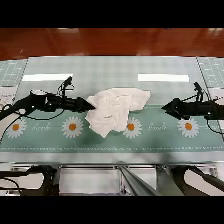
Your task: Fold the shirts.
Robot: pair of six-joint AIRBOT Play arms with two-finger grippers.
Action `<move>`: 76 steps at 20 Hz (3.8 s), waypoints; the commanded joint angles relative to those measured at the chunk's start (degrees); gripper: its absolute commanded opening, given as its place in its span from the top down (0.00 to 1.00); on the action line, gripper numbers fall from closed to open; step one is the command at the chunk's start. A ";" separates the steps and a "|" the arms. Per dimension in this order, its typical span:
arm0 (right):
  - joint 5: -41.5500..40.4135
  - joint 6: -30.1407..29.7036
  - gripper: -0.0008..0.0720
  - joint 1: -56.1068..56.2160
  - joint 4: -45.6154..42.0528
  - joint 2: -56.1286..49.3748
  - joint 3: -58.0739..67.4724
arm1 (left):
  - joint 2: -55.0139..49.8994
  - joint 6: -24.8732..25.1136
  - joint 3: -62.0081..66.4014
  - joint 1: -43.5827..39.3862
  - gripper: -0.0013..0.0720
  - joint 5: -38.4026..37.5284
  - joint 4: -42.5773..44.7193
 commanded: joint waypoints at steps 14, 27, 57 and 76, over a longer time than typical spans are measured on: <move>2.80 7.63 0.43 17.64 -0.11 -30.08 25.66 | -0.79 -1.14 1.05 1.09 0.96 -5.03 0.50; 11.34 5.51 0.96 17.18 -3.19 -24.83 49.24 | 6.47 -7.02 10.97 9.01 0.96 -9.44 0.46; 15.82 12.76 0.96 1.16 -30.47 32.11 35.04 | 53.09 -29.14 11.63 13.42 0.96 -8.02 26.88; 6.67 4.59 0.42 -8.66 1.73 -9.09 34.16 | 12.79 -23.93 9.84 20.28 0.29 9.60 28.85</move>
